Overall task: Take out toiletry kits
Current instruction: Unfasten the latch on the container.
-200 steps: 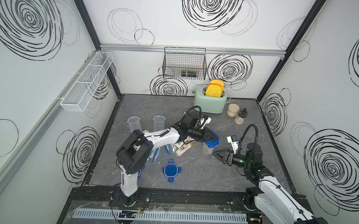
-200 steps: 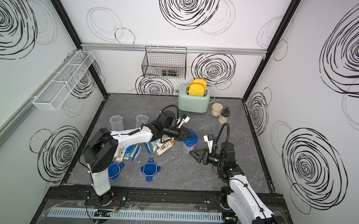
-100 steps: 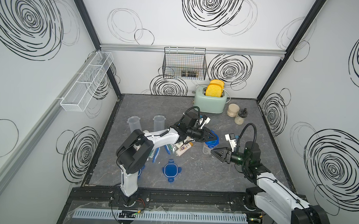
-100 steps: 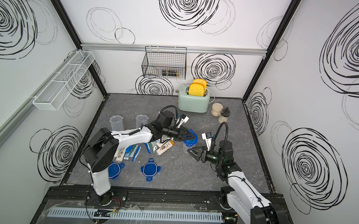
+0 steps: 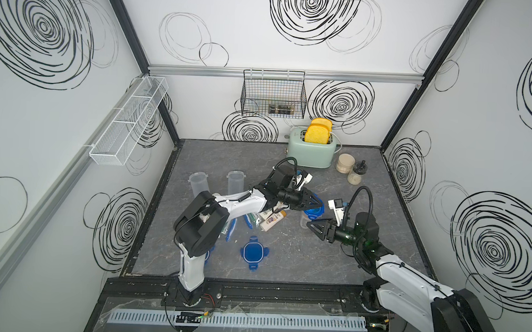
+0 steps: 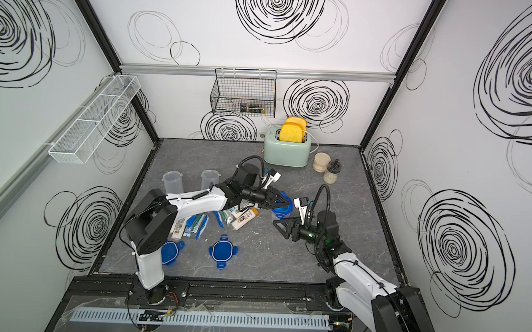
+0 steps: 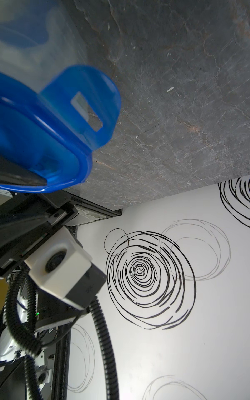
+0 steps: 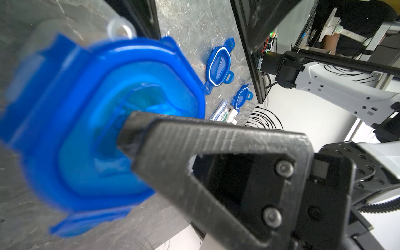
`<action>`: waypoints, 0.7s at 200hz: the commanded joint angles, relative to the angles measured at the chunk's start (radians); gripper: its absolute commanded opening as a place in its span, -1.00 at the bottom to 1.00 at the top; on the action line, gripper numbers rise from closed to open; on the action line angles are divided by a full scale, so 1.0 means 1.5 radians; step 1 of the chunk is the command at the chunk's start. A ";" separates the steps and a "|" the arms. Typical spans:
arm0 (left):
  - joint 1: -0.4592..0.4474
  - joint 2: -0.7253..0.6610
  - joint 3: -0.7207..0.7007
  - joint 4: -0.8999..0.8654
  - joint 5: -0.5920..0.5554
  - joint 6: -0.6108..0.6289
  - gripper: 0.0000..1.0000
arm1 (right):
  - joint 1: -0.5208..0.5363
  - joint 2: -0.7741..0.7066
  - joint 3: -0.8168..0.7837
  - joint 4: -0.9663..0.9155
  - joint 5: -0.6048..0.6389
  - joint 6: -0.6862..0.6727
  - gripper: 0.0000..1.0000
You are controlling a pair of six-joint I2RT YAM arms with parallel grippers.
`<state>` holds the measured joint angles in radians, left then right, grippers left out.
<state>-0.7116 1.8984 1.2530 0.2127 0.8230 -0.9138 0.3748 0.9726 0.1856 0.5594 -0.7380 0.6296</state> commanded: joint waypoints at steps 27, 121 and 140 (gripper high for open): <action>0.001 0.034 -0.013 -0.053 -0.032 0.005 -0.45 | -0.002 0.028 -0.001 0.063 0.003 0.002 0.31; -0.002 0.040 -0.033 -0.032 -0.032 0.000 -0.46 | -0.017 0.055 -0.005 0.208 -0.029 0.033 0.30; -0.004 0.041 -0.034 -0.033 -0.034 0.002 -0.46 | -0.017 0.059 -0.006 0.234 -0.042 0.033 0.30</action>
<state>-0.7128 1.9026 1.2465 0.2348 0.8219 -0.9169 0.3542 1.0626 0.1726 0.7357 -0.7631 0.6804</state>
